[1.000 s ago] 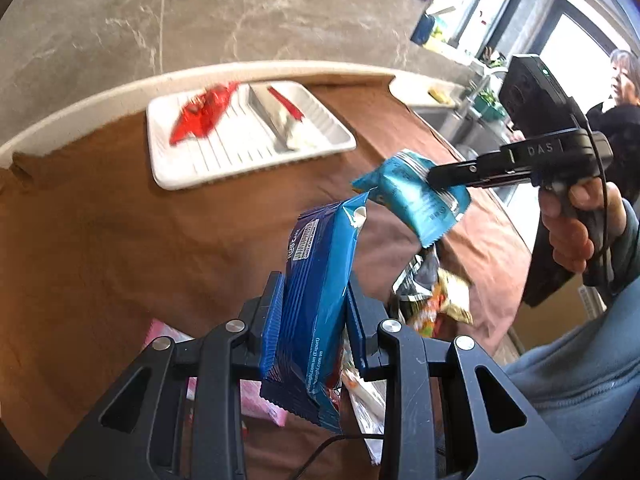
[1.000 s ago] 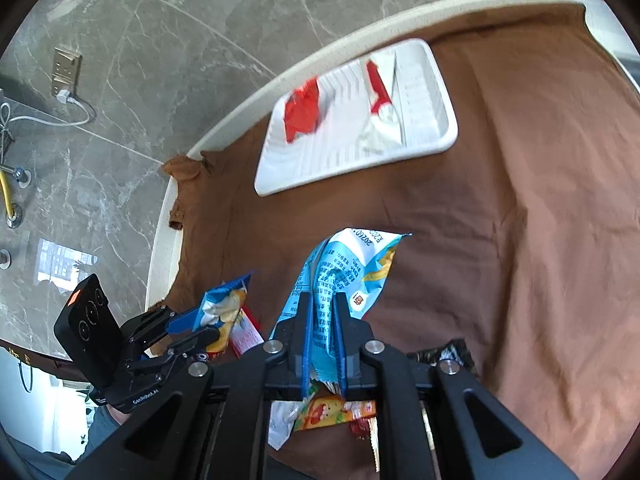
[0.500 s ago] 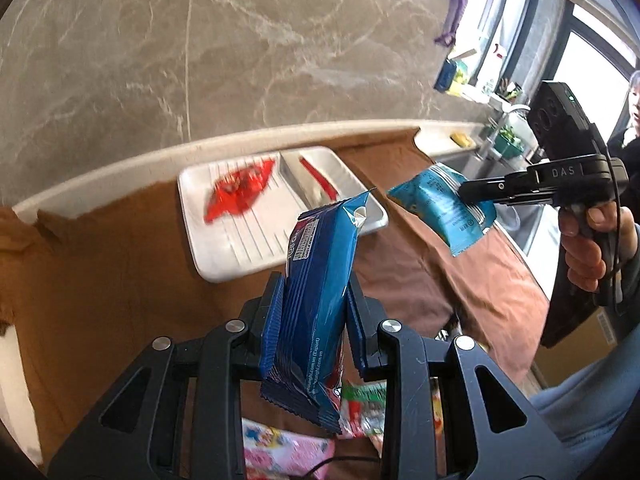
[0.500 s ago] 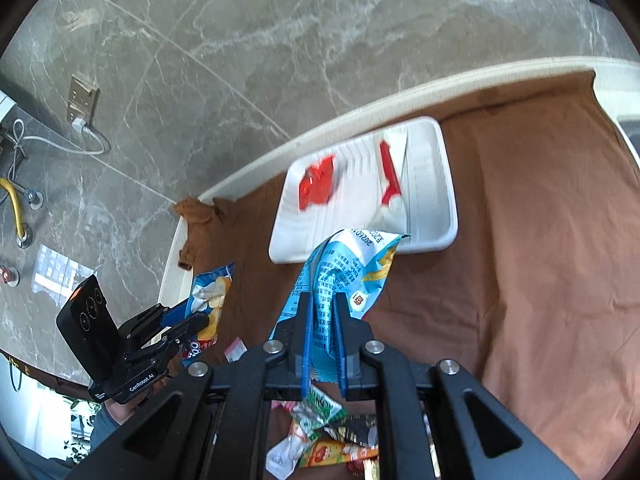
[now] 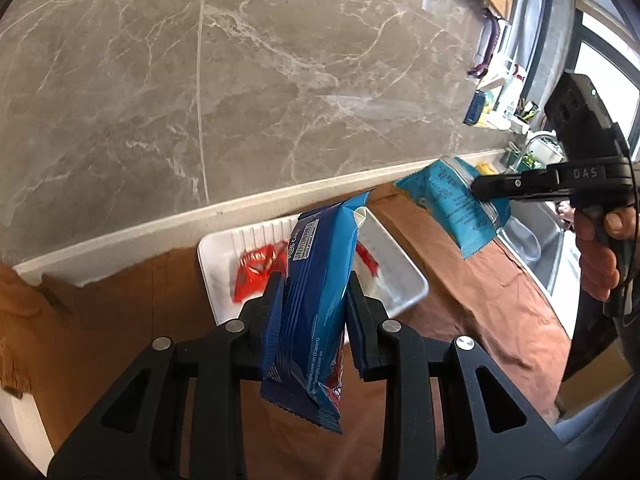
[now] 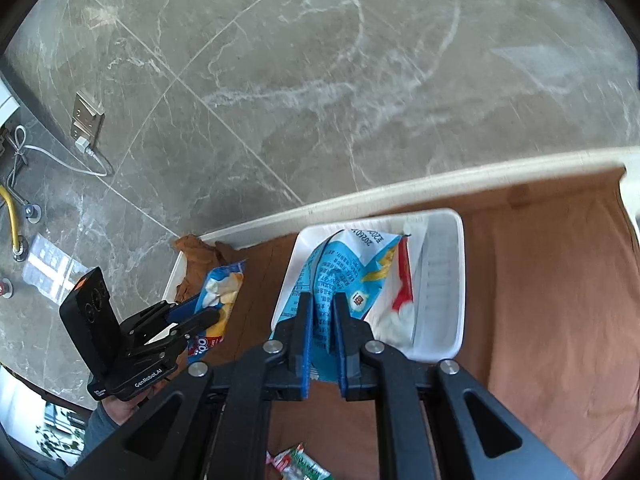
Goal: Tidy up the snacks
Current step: 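Lift both packs and carry them over the white tray, then lower both packs into the tray and open both tools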
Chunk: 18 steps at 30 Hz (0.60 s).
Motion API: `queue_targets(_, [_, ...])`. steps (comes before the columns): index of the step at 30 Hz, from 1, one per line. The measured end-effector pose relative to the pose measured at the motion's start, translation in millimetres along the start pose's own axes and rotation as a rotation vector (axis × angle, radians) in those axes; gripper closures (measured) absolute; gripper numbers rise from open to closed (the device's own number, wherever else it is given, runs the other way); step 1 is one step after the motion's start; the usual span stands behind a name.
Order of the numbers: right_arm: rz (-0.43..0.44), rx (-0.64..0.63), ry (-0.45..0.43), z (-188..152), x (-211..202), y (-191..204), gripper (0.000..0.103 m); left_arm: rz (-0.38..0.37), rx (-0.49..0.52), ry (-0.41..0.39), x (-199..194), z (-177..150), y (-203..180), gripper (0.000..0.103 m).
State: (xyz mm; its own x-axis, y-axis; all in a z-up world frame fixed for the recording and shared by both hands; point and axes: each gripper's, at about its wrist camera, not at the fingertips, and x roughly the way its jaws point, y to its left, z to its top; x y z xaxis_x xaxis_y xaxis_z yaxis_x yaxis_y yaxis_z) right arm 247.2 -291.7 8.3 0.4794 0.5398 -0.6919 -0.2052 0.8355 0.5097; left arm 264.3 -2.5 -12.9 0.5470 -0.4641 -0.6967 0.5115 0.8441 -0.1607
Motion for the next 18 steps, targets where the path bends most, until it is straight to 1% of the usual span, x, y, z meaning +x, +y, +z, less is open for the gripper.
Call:
queue_targets(4, [-0.020,-0.022,-0.003,20,13,-6,0.092,0.018,-0.009,0.015,22,11,11,0.076])
queue_targets(8, [-0.033,-0.024,0.012,32,30,-14,0.092,0.049,-0.041,0.029,42,15,25,0.076])
queue_targets(12, [-0.040,-0.036,0.043,35,52,-16,0.092,0.062,-0.065,0.042,61,13,36,0.076])
queue_targets(18, [-0.048,-0.048,0.100,32,90,-18,0.092,0.072,-0.086,0.064,82,4,44,0.076])
